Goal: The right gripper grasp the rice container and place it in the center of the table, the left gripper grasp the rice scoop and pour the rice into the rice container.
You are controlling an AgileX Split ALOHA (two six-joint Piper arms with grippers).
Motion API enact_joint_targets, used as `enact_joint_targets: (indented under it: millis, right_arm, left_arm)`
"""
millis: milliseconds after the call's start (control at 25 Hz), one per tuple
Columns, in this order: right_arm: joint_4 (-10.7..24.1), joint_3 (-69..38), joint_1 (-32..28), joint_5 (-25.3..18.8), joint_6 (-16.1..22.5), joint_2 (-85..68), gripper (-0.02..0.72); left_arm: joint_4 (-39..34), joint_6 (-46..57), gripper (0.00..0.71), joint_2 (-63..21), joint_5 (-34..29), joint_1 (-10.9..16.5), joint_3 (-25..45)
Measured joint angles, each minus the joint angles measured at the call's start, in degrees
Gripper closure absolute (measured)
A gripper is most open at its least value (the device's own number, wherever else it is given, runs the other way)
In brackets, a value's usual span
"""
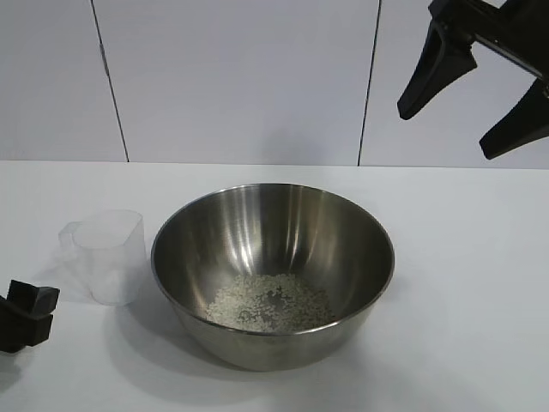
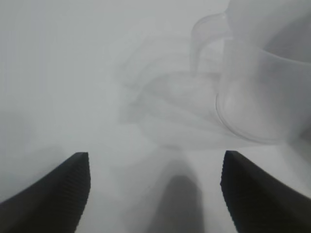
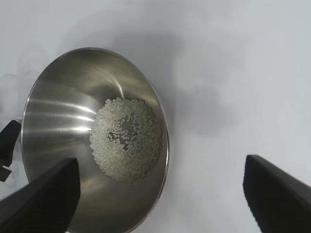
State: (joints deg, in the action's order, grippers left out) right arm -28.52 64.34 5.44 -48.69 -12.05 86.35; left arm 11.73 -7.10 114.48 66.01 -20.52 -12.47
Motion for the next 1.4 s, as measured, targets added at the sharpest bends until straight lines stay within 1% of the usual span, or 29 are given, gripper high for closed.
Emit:
enact_joint_targets:
  millis: [200,520,760,1200,1280,1400]
  right_arm:
    - [0.59,0.00,0.00,0.00,0.00,0.00,0.072]
    - [0.70,0.00,0.00,0.07,0.00,0.00,0.072]
    - [0.80,0.00,0.00,0.40,0.00,0.00,0.072]
    - [0.80,0.00,0.00,0.44,0.00,0.00,0.072]
    - [0.80,0.00,0.00,0.51,0.00,0.00,0.072]
    - [0.80,0.00,0.00,0.51,0.00,0.00,0.072]
  left_arm:
    - [0.66,0.00,0.164,-3.42,-0.01,0.00,0.55]
    - [5.03,0.07,0.164,-9.59,-0.01,0.00,1.39]
    - [5.24,0.07,0.162,-13.38,-0.01,0.00,1.64]
    - [5.51,0.30,0.162,-24.34,-0.32,0.00,1.64]
    - [5.56,0.86,0.162,-26.65,-2.71,0.00,1.58]
    - [5.66,1.43,0.162,-30.45,-11.30,0.00,-0.47]
